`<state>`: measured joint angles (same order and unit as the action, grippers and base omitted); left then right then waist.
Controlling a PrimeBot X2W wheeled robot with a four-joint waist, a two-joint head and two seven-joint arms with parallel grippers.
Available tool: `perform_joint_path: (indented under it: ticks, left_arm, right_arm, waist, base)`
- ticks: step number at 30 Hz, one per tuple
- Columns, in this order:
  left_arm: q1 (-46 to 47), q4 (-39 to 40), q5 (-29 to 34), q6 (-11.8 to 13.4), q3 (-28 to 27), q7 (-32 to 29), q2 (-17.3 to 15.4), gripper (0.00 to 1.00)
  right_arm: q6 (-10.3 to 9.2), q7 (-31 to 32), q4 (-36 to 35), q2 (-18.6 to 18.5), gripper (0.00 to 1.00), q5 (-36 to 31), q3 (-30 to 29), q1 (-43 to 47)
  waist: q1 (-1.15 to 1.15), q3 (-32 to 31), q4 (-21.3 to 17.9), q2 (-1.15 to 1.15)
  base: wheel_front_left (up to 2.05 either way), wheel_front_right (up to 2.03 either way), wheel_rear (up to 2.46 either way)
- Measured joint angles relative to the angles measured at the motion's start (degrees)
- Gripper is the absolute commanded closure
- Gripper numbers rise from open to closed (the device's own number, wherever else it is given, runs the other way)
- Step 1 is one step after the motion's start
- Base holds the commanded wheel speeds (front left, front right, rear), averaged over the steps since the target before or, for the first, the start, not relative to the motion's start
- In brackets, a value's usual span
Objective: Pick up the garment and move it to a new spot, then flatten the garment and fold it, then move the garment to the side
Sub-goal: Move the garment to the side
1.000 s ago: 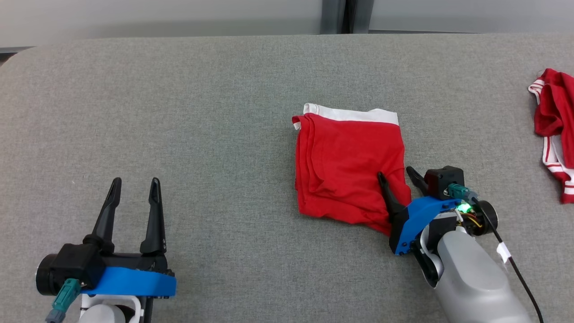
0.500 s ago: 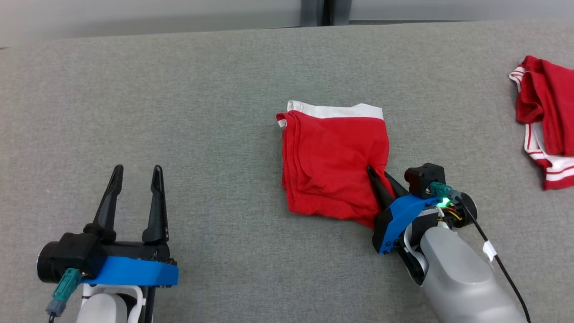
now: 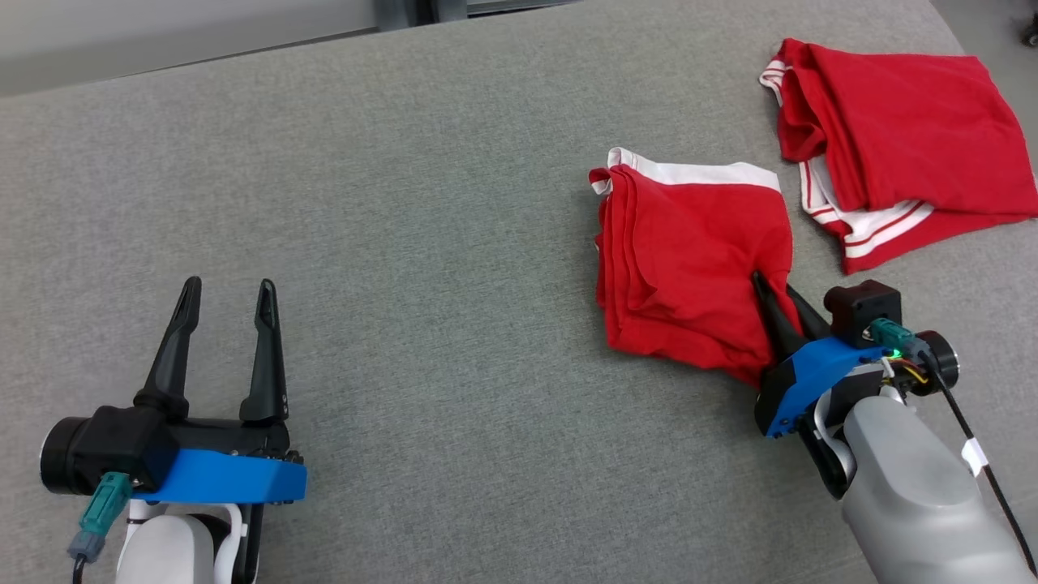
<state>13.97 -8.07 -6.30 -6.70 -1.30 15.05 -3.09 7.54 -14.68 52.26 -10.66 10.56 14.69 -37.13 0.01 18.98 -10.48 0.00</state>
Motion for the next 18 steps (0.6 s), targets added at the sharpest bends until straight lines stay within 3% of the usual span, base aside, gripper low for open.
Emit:
perform_joint_path:
  ticks: [11, 18]
  left_arm:
    - [1.0, 0.6, 0.8, -0.5, 0.3, 0.0, -0.9, 0.00]
    - [2.6, 2.0, 1.2, -0.5, 1.3, 0.0, -1.9, 0.00]
  right_arm:
    - [0.00, 1.0, -5.6, -4.0, 1.00, -2.6, 1.8, -5.3]
    - [0.00, 6.6, -10.6, -14.6, 1.00, -3.2, 3.7, -11.9]
  waist:
    - [0.00, 2.7, -2.5, 0.00]
    - [0.00, 6.6, -2.5, 0.00]
  base:
    - [0.00, 0.00, 0.00]
    - [0.00, 0.00, 0.00]
